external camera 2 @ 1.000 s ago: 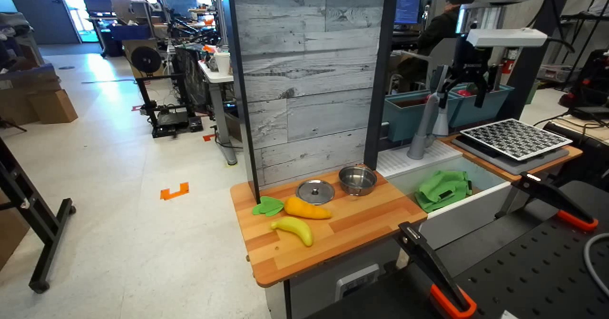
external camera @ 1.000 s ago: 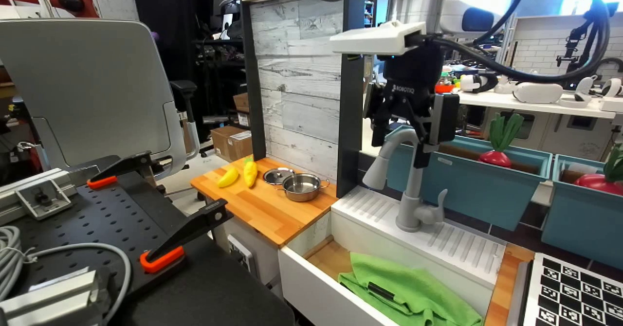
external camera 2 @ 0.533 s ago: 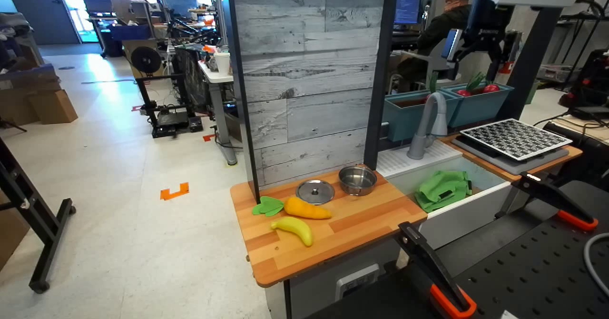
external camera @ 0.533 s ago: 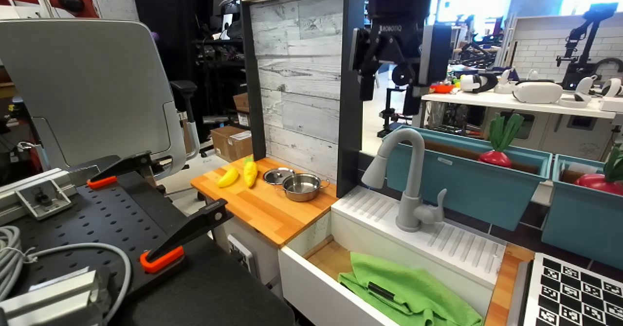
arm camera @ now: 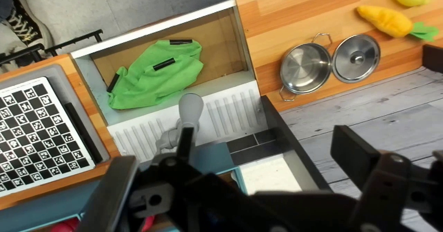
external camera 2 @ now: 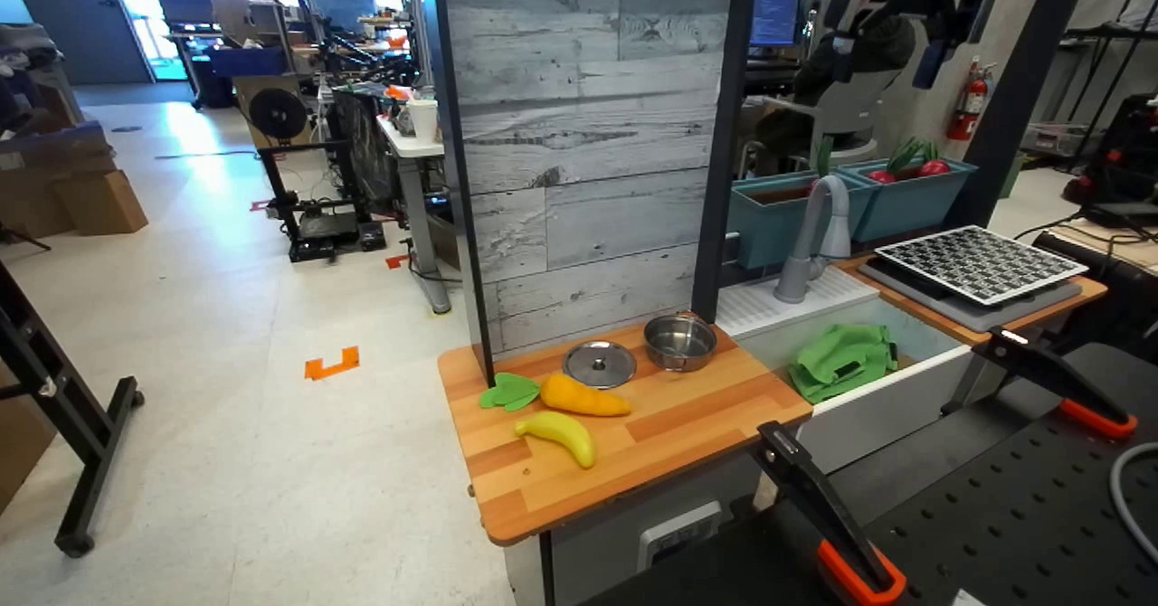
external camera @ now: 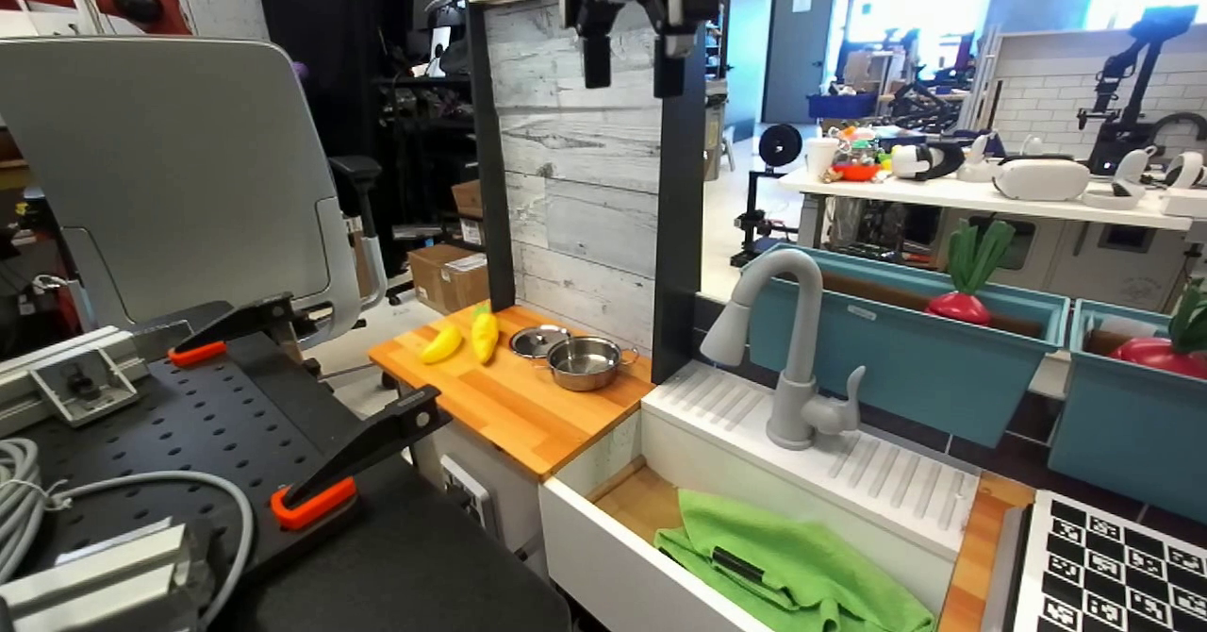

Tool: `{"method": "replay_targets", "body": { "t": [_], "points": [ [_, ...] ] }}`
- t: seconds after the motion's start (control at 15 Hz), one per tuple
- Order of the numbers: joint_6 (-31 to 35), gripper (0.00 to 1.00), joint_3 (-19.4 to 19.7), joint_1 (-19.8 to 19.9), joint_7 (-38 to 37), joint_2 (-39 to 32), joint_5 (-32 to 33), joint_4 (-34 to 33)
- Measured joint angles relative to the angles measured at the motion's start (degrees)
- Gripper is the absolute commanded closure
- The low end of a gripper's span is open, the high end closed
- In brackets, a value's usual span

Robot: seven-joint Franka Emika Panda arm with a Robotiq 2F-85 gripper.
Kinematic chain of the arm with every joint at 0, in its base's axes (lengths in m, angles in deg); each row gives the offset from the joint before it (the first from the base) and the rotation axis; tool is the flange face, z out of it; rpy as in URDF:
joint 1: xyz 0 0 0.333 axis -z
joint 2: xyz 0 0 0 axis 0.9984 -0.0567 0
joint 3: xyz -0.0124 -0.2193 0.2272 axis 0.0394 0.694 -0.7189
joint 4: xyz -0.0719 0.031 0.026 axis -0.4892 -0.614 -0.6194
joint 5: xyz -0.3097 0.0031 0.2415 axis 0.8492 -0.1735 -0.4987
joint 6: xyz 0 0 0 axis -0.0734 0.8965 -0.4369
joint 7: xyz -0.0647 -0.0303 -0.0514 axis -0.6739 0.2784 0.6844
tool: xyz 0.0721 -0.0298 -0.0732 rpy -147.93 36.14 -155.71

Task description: Slide the tap slightly to the right

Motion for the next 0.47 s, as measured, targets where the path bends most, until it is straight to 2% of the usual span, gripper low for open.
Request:
{"method": "replay_targets", "body": {
  "t": [0.2, 0.47],
  "points": [
    [0.2, 0.00, -0.3, -1.1, -1.0, 4.1, 0.9, 3.6],
    [0.6, 0.00, -0.2, -1.0, -1.0, 4.4, 1.0, 4.3]
  ]
}}
